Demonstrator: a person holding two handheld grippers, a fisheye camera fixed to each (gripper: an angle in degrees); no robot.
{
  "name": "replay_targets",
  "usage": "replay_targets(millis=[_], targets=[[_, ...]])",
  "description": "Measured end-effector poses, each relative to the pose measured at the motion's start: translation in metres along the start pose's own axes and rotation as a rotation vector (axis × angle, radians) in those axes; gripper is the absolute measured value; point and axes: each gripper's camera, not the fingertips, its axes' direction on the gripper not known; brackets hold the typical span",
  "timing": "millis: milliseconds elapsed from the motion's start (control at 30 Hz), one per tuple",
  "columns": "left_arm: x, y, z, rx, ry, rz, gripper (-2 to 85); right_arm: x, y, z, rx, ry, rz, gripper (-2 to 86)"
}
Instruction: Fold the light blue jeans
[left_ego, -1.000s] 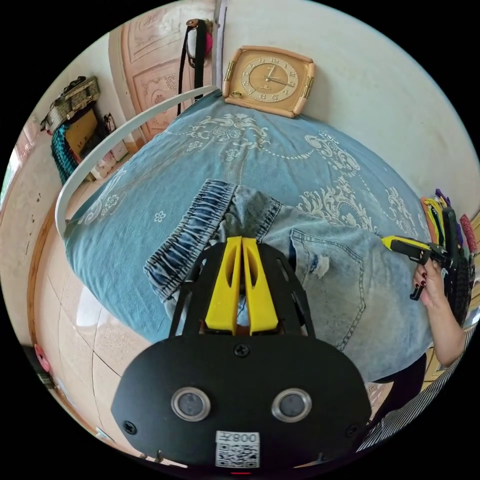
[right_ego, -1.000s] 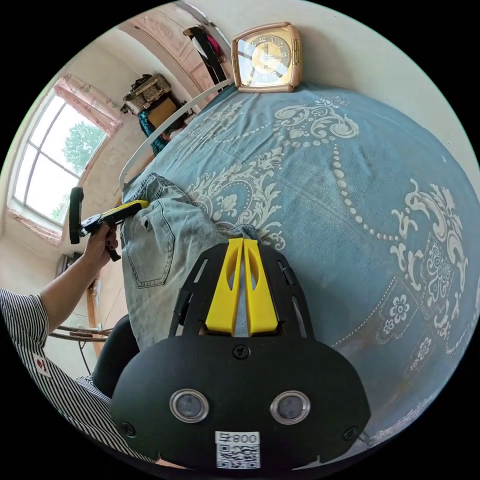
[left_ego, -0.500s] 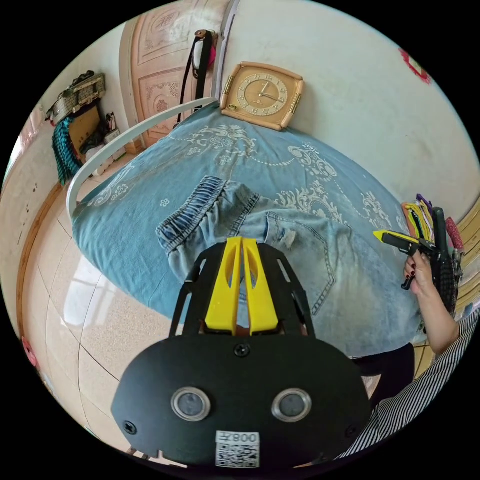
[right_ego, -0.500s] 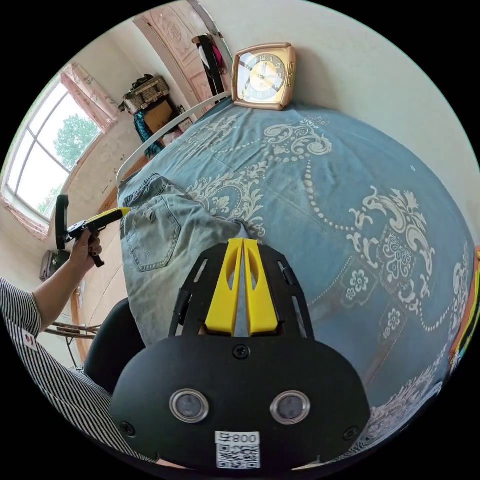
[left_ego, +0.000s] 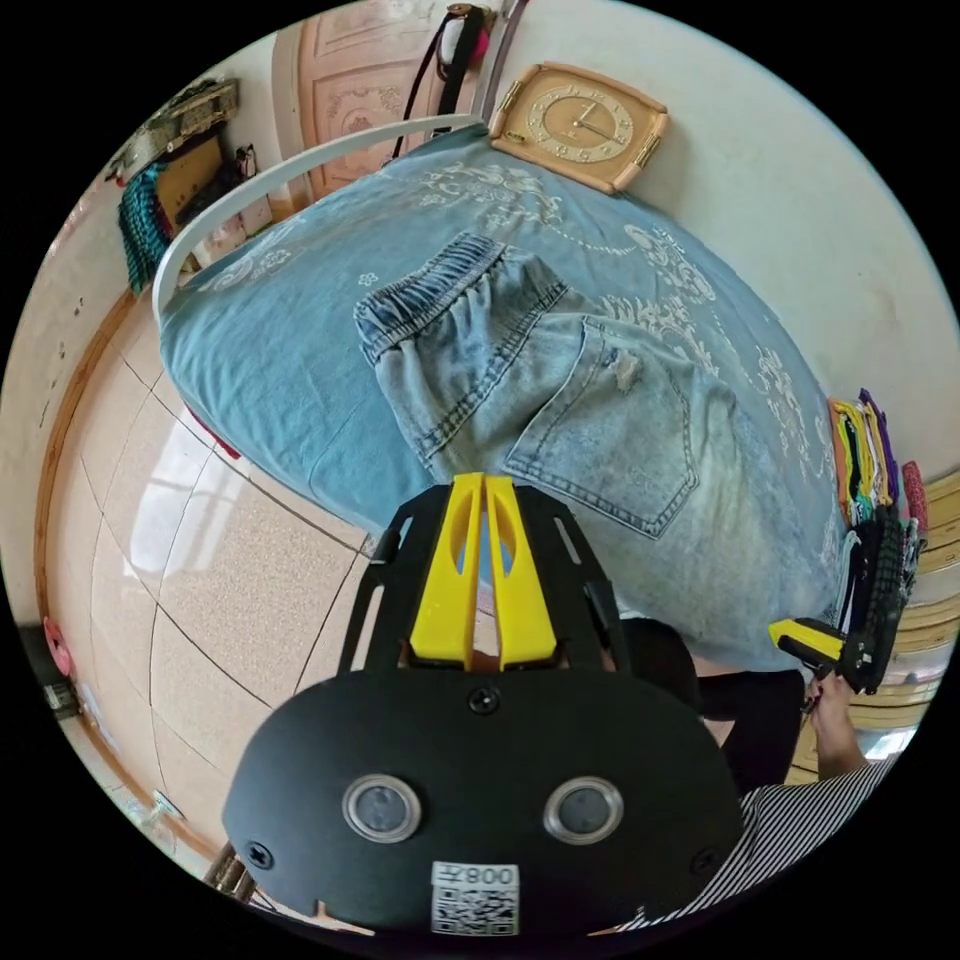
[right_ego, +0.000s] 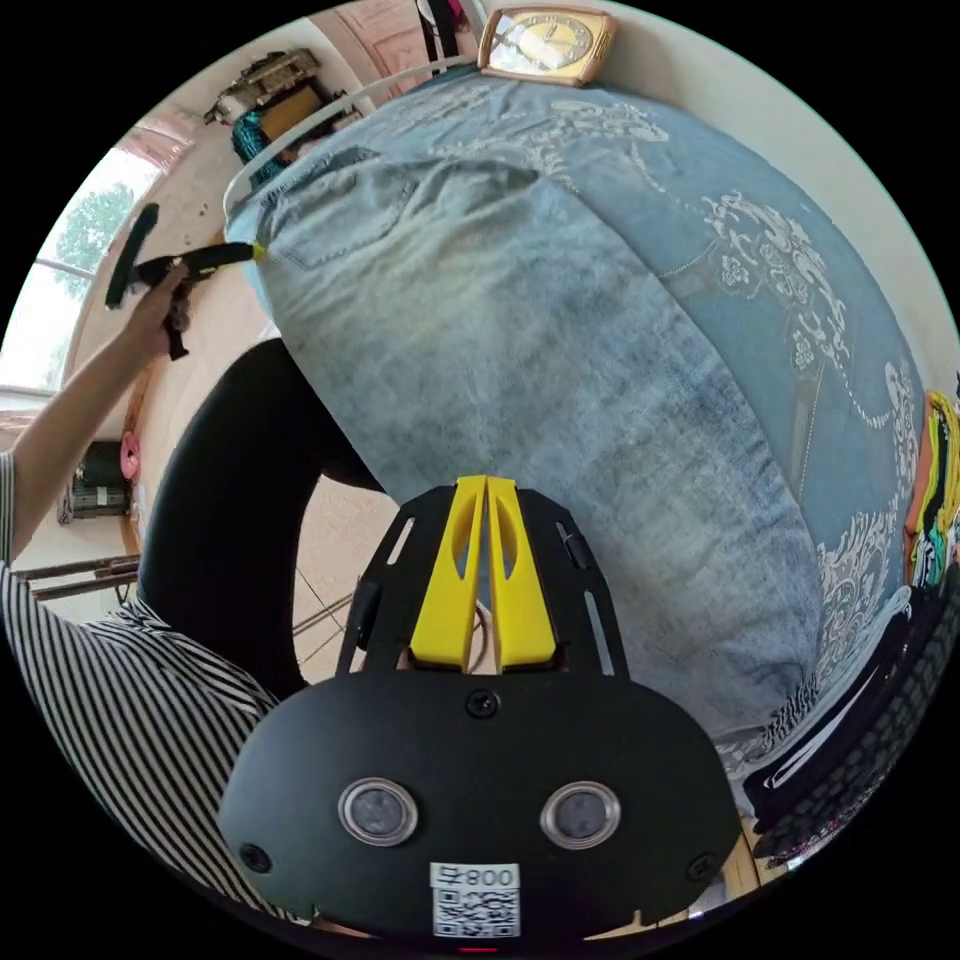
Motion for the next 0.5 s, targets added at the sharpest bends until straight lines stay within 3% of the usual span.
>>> replay_targets(millis=[233, 367, 500], targets=[[0.05, 0.02, -0.053, 0.042, 0.119, 0.056, 0.1, -0.001, 0.028, 0.008, -0.004, 0.029, 0.01, 0.2], [0.106, 0.035, -0.082, 0.026, 0.222, 0.206, 0.1, -0.021, 0.055, 0.009, 0.036, 0.159, -0.023, 0.2], [0.168, 0.046, -0.102, -0.031, 0.333, 0.327, 0.1, -0.015, 0.082, 0.005, 0.051, 0.155, 0.053, 0.1]])
